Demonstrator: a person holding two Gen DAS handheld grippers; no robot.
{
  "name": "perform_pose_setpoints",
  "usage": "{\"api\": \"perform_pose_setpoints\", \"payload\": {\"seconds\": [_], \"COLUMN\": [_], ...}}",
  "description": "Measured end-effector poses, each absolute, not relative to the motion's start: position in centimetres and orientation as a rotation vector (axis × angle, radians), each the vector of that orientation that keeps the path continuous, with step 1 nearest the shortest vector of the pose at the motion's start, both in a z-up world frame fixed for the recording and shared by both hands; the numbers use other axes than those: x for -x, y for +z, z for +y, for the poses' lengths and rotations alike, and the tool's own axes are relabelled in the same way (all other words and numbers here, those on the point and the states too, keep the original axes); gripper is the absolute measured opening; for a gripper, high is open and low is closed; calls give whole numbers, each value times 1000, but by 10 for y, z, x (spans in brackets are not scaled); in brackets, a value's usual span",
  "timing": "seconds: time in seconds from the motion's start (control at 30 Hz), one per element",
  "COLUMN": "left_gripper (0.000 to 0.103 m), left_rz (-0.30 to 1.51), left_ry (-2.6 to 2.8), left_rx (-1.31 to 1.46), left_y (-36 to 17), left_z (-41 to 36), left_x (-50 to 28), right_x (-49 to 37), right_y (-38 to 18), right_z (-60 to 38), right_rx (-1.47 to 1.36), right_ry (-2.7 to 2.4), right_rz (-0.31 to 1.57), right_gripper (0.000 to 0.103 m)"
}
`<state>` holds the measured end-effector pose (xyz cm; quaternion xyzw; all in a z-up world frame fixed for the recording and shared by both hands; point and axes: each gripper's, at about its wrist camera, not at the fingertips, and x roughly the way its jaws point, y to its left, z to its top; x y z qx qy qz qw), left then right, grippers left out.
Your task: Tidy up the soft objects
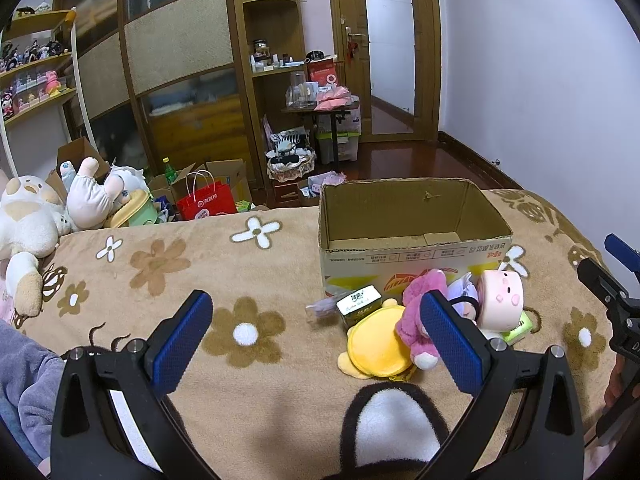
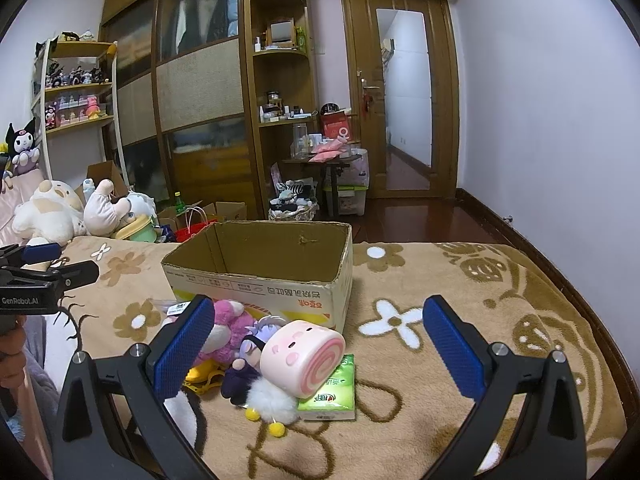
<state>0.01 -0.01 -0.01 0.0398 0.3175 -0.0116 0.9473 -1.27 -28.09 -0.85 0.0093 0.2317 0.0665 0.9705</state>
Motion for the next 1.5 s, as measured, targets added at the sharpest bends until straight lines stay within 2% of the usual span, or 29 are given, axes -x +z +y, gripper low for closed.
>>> {"api": "perform_pose_setpoints", "payload": {"seconds": [1.5], "left_gripper": [102], "left_rz": [646], "left_ry": [-27], "left_rx": [-85], "left_y": [0], "left_z": [0], "left_x": [0], "right_x": [14], "right_y": [-8], "right_z": [-280], "right_rx": [-33], "right_ry": [134], "right_rz": [469], "right_gripper": [103]}}
